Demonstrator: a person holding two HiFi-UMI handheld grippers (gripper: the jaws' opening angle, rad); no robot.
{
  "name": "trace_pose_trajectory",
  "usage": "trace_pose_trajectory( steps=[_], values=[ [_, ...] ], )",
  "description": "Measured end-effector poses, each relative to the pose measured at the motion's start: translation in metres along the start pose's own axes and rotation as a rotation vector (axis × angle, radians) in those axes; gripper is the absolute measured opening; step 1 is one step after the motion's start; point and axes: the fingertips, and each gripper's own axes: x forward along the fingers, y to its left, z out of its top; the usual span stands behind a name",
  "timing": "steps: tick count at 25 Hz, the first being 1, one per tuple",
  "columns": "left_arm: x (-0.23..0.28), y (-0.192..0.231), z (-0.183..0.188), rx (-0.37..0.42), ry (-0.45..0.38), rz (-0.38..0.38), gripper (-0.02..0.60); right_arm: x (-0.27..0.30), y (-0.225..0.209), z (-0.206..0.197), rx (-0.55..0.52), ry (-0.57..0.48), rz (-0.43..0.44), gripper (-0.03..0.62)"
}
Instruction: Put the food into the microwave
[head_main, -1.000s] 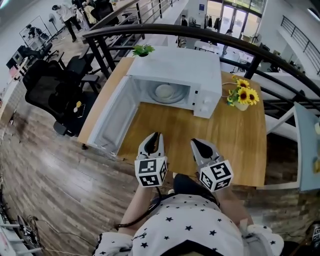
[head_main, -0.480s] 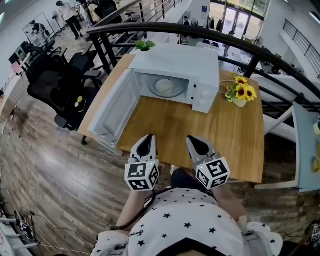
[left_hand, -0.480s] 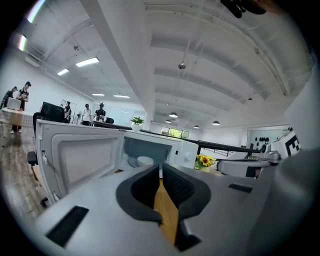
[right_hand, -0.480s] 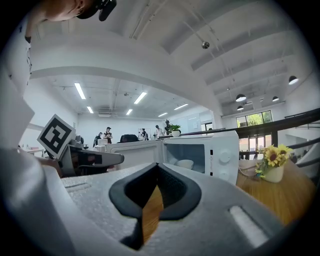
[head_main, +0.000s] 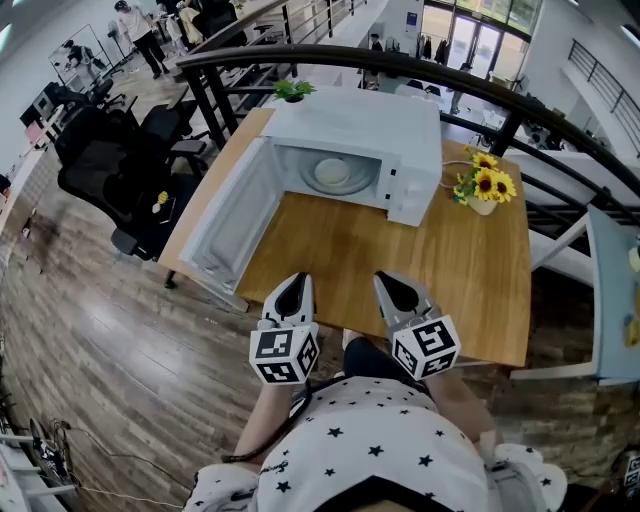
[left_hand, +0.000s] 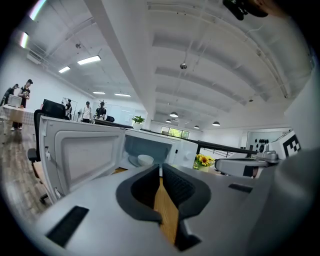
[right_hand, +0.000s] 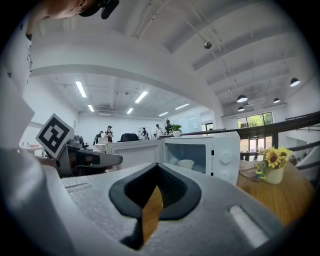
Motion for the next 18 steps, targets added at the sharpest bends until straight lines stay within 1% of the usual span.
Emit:
trace_pose_trajectory(
  steps=[18],
  values=[
    [0.0065,0.0003,0.0003,-0.007,0.01,0.009,0.021,0.0064,-0.0055,0.0005,-0.006,0.009,0.015,0.005]
  ],
)
